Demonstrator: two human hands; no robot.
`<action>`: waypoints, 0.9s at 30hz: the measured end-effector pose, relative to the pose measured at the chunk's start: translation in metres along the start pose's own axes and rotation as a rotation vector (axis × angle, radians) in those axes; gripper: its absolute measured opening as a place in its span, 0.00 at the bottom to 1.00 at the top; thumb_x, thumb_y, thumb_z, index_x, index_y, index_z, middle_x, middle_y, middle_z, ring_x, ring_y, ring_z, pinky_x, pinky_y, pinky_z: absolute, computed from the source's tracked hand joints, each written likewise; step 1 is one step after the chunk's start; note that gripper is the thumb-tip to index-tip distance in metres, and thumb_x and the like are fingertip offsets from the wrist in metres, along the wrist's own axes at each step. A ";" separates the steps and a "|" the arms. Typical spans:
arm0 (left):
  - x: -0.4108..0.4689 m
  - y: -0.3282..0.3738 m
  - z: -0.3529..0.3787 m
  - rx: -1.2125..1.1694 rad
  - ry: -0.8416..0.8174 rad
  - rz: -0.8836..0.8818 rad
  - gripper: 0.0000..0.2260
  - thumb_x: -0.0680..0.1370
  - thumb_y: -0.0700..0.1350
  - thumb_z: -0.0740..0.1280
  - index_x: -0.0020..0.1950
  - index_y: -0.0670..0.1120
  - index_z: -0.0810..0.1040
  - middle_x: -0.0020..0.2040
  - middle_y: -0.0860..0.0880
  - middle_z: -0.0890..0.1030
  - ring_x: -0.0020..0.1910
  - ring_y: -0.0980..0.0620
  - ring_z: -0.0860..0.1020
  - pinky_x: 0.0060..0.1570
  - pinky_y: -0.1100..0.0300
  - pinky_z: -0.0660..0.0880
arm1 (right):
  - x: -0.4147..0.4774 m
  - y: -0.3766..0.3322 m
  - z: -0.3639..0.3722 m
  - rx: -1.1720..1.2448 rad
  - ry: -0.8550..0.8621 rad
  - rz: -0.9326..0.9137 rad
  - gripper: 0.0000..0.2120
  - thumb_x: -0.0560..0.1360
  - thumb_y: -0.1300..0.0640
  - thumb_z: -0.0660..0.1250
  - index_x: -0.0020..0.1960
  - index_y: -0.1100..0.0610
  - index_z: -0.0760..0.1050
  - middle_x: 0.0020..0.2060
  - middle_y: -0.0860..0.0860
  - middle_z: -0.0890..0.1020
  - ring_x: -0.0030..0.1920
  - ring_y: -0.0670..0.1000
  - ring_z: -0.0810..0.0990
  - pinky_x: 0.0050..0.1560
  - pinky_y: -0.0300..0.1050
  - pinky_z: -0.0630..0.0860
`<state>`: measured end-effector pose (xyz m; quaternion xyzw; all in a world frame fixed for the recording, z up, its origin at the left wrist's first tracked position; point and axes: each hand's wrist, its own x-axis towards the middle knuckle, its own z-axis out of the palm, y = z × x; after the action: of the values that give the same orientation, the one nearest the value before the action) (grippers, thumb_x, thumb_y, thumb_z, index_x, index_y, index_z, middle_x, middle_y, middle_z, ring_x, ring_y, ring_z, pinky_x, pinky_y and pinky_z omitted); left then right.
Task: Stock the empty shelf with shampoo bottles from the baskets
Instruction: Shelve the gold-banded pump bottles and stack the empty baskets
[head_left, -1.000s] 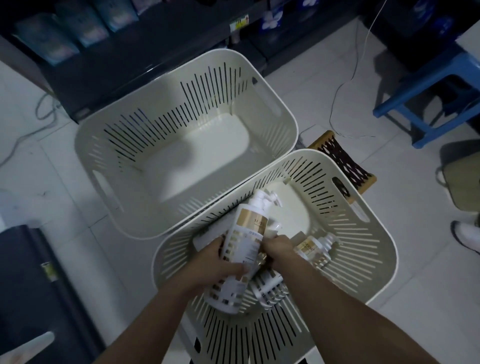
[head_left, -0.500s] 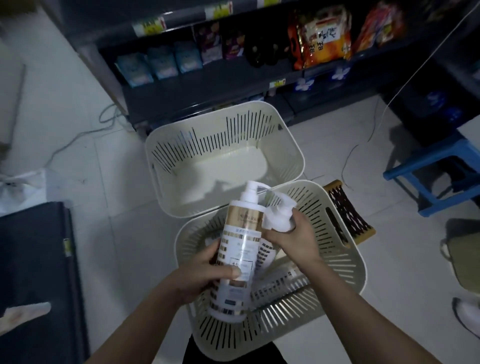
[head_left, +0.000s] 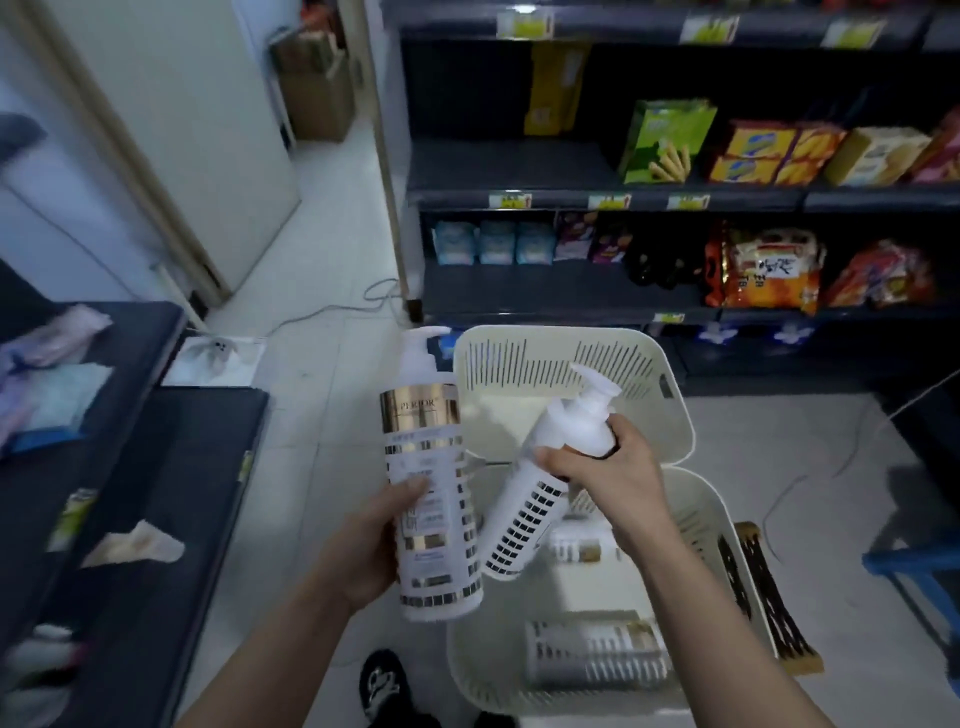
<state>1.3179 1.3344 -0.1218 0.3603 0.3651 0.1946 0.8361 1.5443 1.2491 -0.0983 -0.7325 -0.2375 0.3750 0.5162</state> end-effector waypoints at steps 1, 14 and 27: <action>-0.010 0.006 -0.007 -0.016 0.038 0.025 0.39 0.55 0.53 0.83 0.61 0.39 0.77 0.51 0.38 0.84 0.46 0.40 0.84 0.42 0.48 0.81 | -0.001 -0.009 0.011 0.030 -0.033 -0.002 0.26 0.60 0.57 0.82 0.55 0.57 0.77 0.45 0.54 0.86 0.40 0.51 0.84 0.31 0.39 0.77; -0.153 0.104 -0.154 -0.071 0.401 0.382 0.38 0.56 0.53 0.81 0.63 0.43 0.76 0.54 0.40 0.83 0.51 0.40 0.83 0.46 0.47 0.80 | -0.055 -0.124 0.250 0.173 -0.458 -0.199 0.34 0.55 0.46 0.81 0.57 0.51 0.73 0.49 0.55 0.83 0.45 0.55 0.83 0.48 0.55 0.82; -0.291 0.177 -0.299 -0.029 0.701 0.641 0.27 0.63 0.52 0.77 0.60 0.49 0.77 0.51 0.45 0.85 0.50 0.44 0.84 0.40 0.54 0.81 | -0.131 -0.193 0.485 -0.006 -0.909 -0.236 0.25 0.70 0.57 0.76 0.63 0.55 0.70 0.49 0.54 0.83 0.48 0.54 0.84 0.51 0.54 0.81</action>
<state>0.8908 1.4186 0.0053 0.3558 0.4929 0.5575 0.5654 1.0870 1.5021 0.0317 -0.4636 -0.5220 0.5958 0.3969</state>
